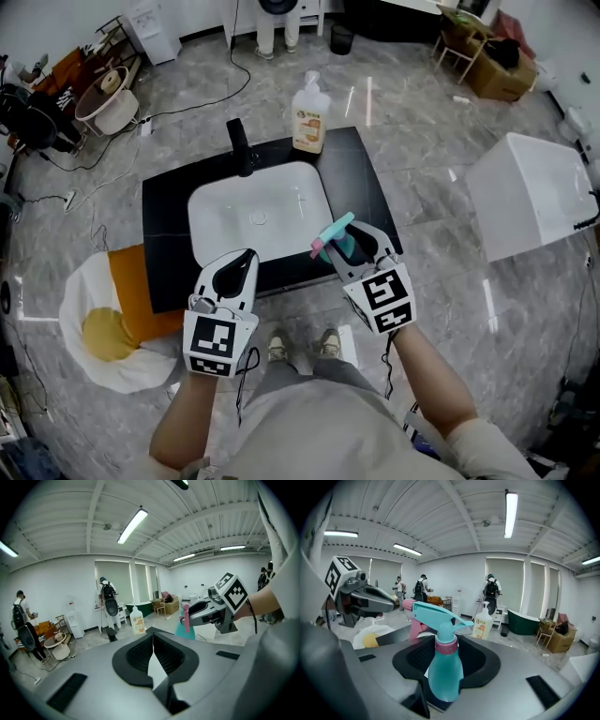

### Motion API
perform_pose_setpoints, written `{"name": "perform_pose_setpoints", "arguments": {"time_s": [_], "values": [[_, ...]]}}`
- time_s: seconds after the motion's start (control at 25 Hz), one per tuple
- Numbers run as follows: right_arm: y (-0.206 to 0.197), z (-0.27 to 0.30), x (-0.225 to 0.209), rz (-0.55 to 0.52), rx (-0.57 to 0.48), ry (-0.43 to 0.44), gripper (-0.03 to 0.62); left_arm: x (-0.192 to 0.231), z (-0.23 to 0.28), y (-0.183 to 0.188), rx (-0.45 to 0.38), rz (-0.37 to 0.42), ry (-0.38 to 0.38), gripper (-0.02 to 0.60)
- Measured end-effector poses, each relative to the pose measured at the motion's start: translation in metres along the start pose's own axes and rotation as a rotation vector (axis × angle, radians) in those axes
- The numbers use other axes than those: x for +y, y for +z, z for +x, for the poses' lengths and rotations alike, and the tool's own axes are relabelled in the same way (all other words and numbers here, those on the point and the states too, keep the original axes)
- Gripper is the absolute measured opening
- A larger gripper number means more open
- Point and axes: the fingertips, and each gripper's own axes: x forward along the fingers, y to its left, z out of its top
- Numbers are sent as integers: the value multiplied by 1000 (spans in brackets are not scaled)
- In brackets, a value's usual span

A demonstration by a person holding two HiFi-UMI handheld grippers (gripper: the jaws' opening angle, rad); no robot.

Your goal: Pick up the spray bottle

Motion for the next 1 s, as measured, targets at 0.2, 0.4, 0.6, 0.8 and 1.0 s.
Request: {"name": "perform_pose_setpoints", "arguments": {"time_s": [0.2, 0.4, 0.6, 0.8, 1.0], "values": [[57, -44, -3, 2, -104, -43, 179, 11, -16, 48, -100, 7, 29, 23], [112, -96, 0, 42, -263, -55, 176, 20, -35, 82, -161, 73, 71, 23], [151, -143, 2, 26, -371, -91, 172, 25, -57, 111, -229, 97, 85, 23], [172, -170, 7, 28, -429, -94, 169, 22, -79, 132, -309, 84, 63, 23], [169, -182, 18, 11, -421, -71, 166, 19, -99, 149, -362, 48, 100, 23]]}}
